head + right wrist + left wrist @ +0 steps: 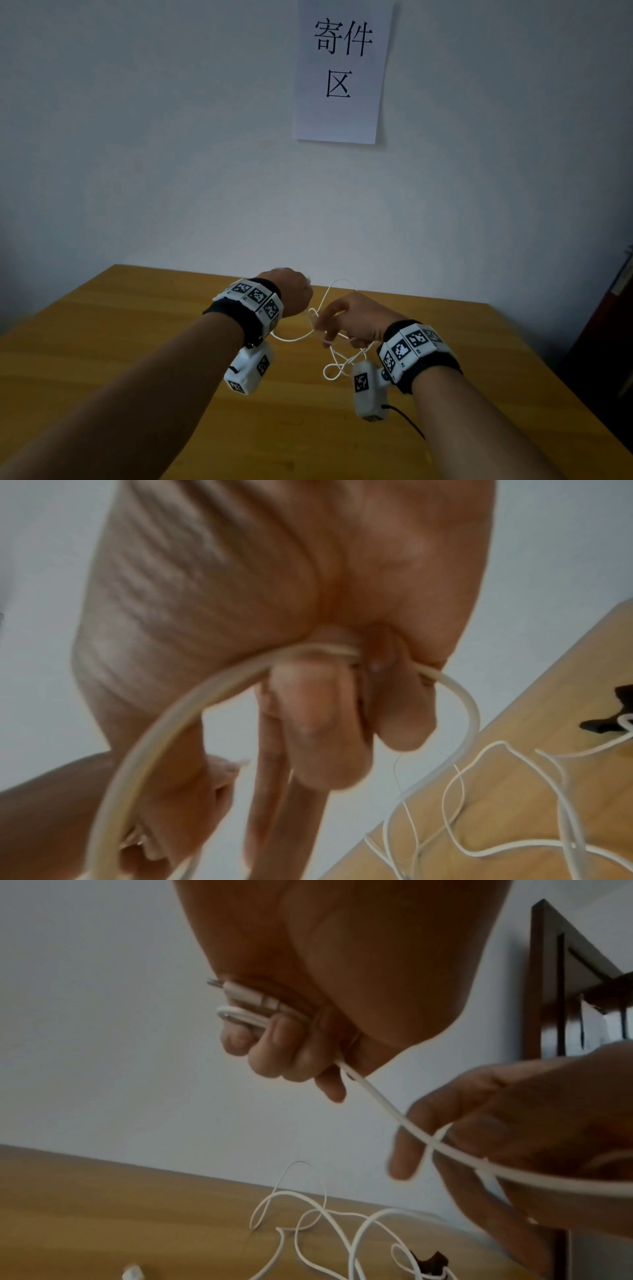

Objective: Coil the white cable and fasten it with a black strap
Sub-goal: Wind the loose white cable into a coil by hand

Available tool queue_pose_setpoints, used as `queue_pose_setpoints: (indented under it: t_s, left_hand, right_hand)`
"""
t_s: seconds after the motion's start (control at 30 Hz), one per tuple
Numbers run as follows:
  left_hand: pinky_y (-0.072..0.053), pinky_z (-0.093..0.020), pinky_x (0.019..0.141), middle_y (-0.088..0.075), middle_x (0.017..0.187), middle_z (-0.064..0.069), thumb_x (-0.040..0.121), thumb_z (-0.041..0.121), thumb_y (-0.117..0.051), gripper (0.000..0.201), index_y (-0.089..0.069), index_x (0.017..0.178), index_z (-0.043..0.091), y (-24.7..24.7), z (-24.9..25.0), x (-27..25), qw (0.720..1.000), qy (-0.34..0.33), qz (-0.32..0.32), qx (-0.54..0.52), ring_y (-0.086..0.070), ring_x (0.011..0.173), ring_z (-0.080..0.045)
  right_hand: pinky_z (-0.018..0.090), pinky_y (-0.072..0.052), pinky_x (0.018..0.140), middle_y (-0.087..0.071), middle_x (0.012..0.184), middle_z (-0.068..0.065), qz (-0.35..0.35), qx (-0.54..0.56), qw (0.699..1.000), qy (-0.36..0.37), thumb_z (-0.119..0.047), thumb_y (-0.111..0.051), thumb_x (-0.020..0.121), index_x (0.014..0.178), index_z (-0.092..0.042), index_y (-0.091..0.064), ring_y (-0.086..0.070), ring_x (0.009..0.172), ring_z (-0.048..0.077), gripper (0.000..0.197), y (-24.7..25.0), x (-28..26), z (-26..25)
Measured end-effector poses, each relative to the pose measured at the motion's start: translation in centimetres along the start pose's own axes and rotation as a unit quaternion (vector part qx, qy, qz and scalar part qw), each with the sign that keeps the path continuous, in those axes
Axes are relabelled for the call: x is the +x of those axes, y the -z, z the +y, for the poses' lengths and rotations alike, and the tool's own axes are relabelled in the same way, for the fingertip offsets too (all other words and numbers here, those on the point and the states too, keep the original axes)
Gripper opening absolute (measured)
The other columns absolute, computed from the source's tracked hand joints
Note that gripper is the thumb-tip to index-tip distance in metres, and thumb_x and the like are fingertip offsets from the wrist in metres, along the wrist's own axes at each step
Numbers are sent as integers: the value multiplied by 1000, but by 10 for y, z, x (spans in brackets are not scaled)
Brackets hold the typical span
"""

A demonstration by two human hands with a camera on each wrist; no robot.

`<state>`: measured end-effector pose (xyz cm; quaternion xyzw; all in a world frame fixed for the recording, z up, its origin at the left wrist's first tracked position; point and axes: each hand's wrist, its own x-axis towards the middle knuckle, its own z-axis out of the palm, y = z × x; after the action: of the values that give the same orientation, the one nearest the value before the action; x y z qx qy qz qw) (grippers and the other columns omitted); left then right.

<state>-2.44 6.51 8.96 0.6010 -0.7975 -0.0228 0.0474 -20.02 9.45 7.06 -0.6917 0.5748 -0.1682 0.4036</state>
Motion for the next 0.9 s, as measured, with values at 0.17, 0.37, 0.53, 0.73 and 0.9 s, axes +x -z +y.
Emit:
queue_pose_setpoints:
  t_s: [0.17, 0.37, 0.53, 0.73, 0.9]
  left_hand:
    - [-50, -37, 86, -65, 100, -11, 96, 57, -25, 62, -60, 91, 6, -1, -19, 4, 996, 72, -39, -42, -60, 88, -27]
    - [-39, -29, 60, -43, 56, -2, 91, 65, -34, 62, -40, 57, 13, -2, -23, 8, 959, 121, -44, -252, -41, 49, -19]
    - [-13, -23, 49, -20, 47, 5, 90, 60, -43, 58, -24, 49, 24, 7, -20, 2, 823, 100, -149, -540, -16, 41, -13]
    - [-12, -24, 45, -19, 47, 7, 93, 44, -43, 47, -23, 55, 24, 22, -4, -1, 642, 12, -192, -742, -16, 39, -11]
    - [-31, -26, 49, -45, 56, -1, 94, 35, -45, 33, -34, 67, 19, 30, 16, -1, 580, -10, -145, -801, -38, 40, -17]
  right_hand:
    - [21, -28, 42, -44, 44, -1, 74, 98, 991, 47, -53, -60, 94, 62, -10, -73, -30, 36, 12, 55, 6, -2, 13]
    - [21, -15, 47, -27, 52, -5, 151, 238, 957, 72, -28, -52, 95, 53, -25, -35, -18, 45, 13, 46, 11, 5, 18]
    - [24, -22, 46, -37, 60, -4, 220, 238, 945, 50, -36, -51, 103, 70, -19, -47, -29, 47, 12, 38, 13, 7, 18]
    - [23, -31, 45, -50, 70, 1, 220, 141, 965, 35, -50, -45, 104, 92, -10, -67, -38, 49, 12, 48, 4, 13, 21]
    - [20, -31, 40, -54, 69, 6, 134, 130, 981, 60, -40, -48, 105, 89, -14, -72, -38, 42, 12, 38, -9, 14, 11]
